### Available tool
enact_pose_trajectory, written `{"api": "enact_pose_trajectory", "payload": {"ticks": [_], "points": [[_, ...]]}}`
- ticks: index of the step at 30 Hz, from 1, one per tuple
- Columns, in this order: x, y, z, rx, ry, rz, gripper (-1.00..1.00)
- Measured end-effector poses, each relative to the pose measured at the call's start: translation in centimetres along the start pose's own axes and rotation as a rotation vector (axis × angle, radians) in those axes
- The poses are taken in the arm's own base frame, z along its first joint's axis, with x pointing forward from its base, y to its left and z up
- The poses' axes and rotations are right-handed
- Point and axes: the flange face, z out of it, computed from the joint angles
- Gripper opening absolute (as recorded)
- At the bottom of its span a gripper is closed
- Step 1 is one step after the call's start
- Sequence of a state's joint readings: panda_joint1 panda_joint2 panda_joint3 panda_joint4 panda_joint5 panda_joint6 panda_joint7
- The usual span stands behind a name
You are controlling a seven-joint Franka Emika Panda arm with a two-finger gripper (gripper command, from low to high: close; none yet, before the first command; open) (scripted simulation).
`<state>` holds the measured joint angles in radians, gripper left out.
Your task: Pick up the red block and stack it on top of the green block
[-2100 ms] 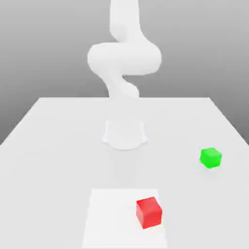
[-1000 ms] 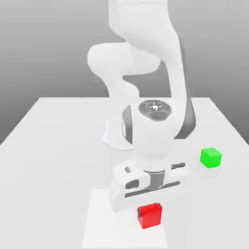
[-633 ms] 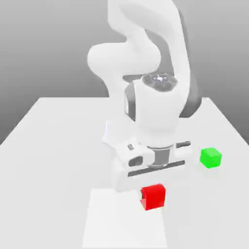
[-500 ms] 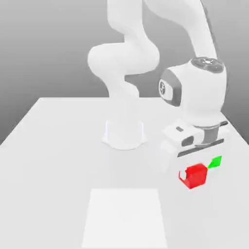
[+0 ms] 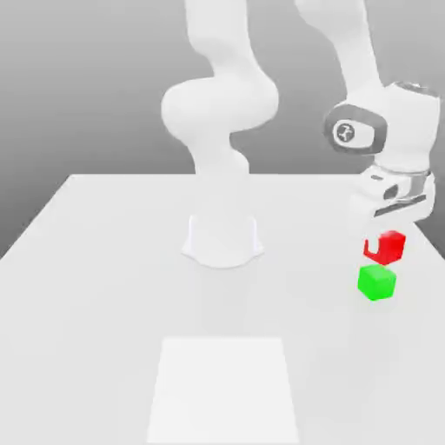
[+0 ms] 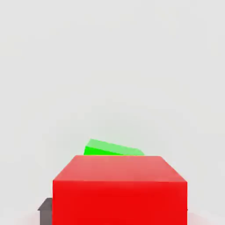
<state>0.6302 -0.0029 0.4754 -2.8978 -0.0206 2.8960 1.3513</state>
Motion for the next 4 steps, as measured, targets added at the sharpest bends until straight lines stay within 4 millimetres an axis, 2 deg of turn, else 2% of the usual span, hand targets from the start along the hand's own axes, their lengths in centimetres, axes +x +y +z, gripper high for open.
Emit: {"api": "enact_pose_trajectory", "payload": {"ticks": [1, 4], "points": [[-0.07, 0.07, 0.64, 0.001, -0.002, -0.001, 1.0], [0.07, 0.11, 0.64, 0.001, -0.002, 0.004, 1.0]]}}
